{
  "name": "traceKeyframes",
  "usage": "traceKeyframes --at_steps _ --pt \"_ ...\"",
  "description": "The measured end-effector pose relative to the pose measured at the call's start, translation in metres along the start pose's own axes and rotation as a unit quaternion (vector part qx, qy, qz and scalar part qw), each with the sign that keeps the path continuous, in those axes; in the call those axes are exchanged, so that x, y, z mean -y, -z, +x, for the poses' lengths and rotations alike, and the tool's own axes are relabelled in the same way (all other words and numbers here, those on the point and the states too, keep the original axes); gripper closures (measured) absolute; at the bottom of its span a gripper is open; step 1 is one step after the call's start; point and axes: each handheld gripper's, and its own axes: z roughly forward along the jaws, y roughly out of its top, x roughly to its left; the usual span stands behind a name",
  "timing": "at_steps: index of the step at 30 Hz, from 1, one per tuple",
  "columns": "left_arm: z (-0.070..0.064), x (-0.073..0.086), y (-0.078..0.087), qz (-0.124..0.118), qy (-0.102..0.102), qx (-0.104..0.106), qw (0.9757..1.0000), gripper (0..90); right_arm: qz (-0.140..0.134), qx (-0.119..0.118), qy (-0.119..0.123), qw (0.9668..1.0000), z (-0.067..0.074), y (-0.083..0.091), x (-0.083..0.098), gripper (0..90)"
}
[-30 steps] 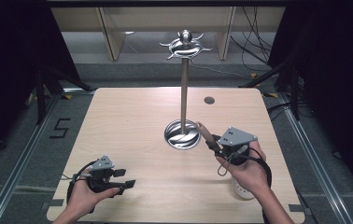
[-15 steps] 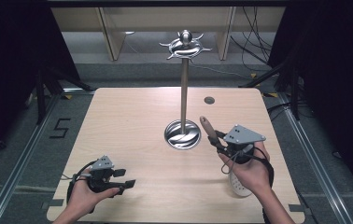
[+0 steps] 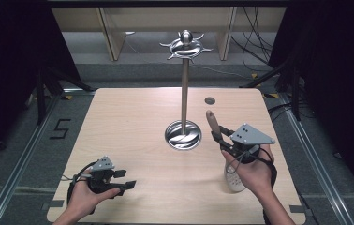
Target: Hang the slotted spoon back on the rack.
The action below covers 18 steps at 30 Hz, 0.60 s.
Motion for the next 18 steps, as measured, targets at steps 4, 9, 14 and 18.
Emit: traceKeyframes --at_steps 4,9,14,18 --pt "0.000 0.000 0.000 0.000 0.000 0.000 1.0000 35.6 -0.005 -0.003 -0.006 1.0000 -0.001 0.001 -0.001 70.6" --pt "0.000 0.000 0.000 0.000 0.001 0.000 1.0000 35.6 -0.008 -0.007 -0.012 0.9999 -0.002 0.003 -0.004 70.6" --pt "0.000 0.000 0.000 0.000 0.001 -0.001 1.0000 35.5 -0.020 0.000 -0.009 0.9998 -0.002 0.004 -0.007 70.6" --pt "0.000 0.000 0.000 0.000 0.002 -0.001 1.0000 35.6 -0.032 0.002 -0.013 0.9994 0.001 0.005 -0.012 70.6"
